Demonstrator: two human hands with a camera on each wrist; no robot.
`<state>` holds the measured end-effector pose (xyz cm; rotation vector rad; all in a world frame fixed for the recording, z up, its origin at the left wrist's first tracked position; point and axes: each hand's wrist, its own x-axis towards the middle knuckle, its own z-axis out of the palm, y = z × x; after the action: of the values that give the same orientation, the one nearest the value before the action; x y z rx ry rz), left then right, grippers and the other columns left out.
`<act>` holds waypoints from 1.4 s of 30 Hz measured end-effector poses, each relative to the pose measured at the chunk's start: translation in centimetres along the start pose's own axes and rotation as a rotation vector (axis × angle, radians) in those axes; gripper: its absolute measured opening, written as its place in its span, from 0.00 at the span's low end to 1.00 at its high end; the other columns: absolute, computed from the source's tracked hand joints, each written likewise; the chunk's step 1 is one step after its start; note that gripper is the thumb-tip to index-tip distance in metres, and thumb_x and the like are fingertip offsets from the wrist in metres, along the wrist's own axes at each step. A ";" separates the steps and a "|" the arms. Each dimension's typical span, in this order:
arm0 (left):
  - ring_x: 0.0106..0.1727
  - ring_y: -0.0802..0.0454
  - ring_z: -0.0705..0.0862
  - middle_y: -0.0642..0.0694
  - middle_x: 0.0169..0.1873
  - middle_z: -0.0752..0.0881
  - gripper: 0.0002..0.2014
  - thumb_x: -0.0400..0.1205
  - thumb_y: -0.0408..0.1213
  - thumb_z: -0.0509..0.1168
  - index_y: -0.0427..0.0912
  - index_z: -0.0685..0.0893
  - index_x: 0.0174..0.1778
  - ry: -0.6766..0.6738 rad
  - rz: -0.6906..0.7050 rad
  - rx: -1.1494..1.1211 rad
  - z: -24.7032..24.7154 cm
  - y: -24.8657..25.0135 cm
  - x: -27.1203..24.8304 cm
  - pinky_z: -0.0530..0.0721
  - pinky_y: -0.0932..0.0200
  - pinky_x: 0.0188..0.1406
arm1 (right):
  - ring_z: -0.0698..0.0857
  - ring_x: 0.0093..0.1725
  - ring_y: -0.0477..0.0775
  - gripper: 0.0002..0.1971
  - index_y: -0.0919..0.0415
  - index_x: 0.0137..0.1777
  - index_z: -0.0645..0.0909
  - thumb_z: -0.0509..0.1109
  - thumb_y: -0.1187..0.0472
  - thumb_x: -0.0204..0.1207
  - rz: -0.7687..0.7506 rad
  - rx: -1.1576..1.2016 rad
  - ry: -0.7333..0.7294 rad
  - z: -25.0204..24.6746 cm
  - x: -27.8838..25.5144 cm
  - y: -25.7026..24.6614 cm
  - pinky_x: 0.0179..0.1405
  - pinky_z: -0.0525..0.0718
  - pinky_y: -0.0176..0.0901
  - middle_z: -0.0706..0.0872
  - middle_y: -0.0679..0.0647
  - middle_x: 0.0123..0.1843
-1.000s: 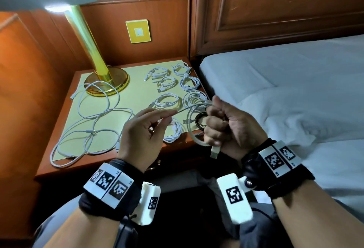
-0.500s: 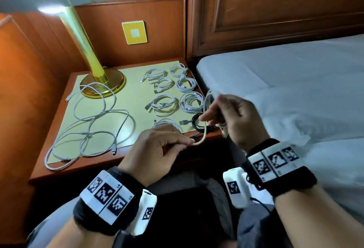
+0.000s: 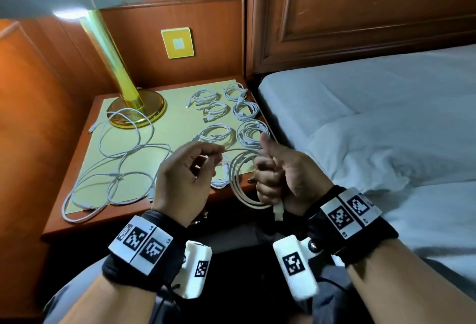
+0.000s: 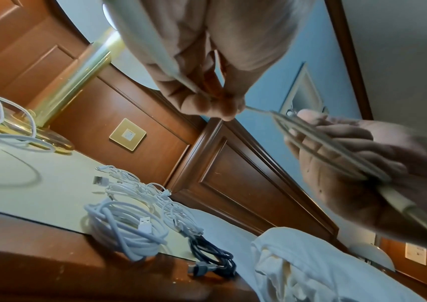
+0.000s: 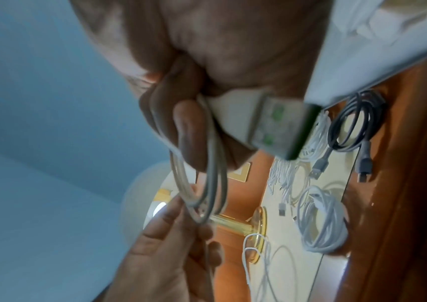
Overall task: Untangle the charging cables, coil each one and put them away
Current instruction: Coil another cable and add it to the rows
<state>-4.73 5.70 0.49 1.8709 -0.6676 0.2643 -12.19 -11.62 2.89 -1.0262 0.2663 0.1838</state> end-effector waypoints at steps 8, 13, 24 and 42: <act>0.36 0.64 0.86 0.58 0.41 0.89 0.16 0.80 0.23 0.71 0.47 0.93 0.56 -0.216 -0.004 0.229 0.5 -0.5 -0.9 0.81 0.76 0.45 | 0.56 0.16 0.44 0.22 0.51 0.31 0.62 0.57 0.45 0.87 -0.228 0.215 0.166 -1.6 -0.1 -1.4 0.20 0.59 0.39 0.57 0.45 0.19; 0.44 0.71 0.86 0.63 0.40 0.90 0.09 0.79 0.31 0.75 0.48 0.93 0.52 -0.270 -0.169 0.151 1.0 0.3 -1.2 0.75 0.83 0.45 | 0.55 0.18 0.45 0.23 0.52 0.30 0.62 0.56 0.46 0.88 -0.226 0.197 0.205 -0.8 -0.1 -1.1 0.20 0.56 0.40 0.56 0.46 0.20; 0.41 0.41 0.92 0.40 0.41 0.93 0.10 0.79 0.29 0.75 0.41 0.89 0.55 -0.128 -0.636 -0.394 1.2 0.1 -0.1 0.91 0.45 0.49 | 0.57 0.15 0.44 0.23 0.52 0.29 0.63 0.58 0.46 0.86 -0.109 0.194 0.097 0.8 0.1 0.4 0.18 0.57 0.39 0.58 0.45 0.18; 0.38 0.46 0.82 0.38 0.39 0.86 0.13 0.74 0.36 0.73 0.35 0.89 0.52 -0.317 -0.641 -0.724 2.0 1.0 -0.2 0.79 0.53 0.38 | 0.63 0.21 0.50 0.24 0.54 0.28 0.66 0.58 0.46 0.87 -0.406 -0.210 0.295 -0.1 2.2 2.6 0.23 0.65 0.42 0.65 0.48 0.21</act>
<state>-5.73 3.65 0.38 1.3265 -0.2727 -0.6262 -10.83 -10.32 0.11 -1.2940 0.3035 -0.3163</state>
